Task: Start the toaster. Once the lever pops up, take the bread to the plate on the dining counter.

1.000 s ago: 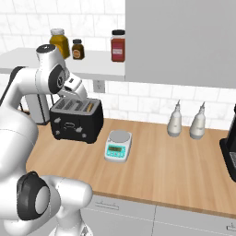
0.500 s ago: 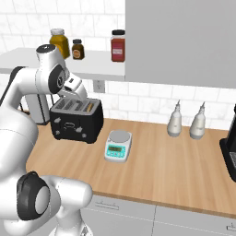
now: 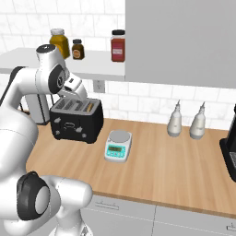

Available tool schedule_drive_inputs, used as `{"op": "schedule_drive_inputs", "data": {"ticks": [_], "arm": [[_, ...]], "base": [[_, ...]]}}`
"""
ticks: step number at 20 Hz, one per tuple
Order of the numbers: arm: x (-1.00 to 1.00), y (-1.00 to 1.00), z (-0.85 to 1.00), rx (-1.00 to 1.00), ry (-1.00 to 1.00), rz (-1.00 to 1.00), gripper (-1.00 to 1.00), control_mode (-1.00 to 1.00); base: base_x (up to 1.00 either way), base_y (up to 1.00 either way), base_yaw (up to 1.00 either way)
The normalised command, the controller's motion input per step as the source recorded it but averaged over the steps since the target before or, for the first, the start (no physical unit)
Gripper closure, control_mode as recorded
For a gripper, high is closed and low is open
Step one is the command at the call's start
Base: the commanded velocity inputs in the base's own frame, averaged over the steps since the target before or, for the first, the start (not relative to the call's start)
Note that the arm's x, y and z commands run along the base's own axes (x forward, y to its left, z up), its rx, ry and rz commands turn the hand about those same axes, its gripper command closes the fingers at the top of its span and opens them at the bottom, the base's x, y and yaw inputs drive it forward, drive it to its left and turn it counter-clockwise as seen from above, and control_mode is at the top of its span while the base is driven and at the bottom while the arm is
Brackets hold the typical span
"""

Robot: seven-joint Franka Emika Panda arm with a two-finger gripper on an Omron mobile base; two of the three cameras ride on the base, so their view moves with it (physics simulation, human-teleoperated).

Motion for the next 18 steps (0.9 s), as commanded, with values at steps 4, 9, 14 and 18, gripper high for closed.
{"op": "schedule_drive_inputs", "data": {"ticks": [4,9,14,18], "arm": [[0.00,0.00,0.00,0.00,0.00,0.00,-1.00,-1.00],[0.00,0.00,0.00,0.00,0.00,0.00,-1.00,-1.00],[0.00,0.00,0.00,0.00,0.00,0.00,-1.00,-1.00],[0.00,0.00,0.00,0.00,0.00,0.00,-1.00,-1.00]], "base": [[0.00,0.00,0.00],[0.00,0.00,0.00],[0.00,0.00,0.00],[0.00,0.00,0.00]]}}
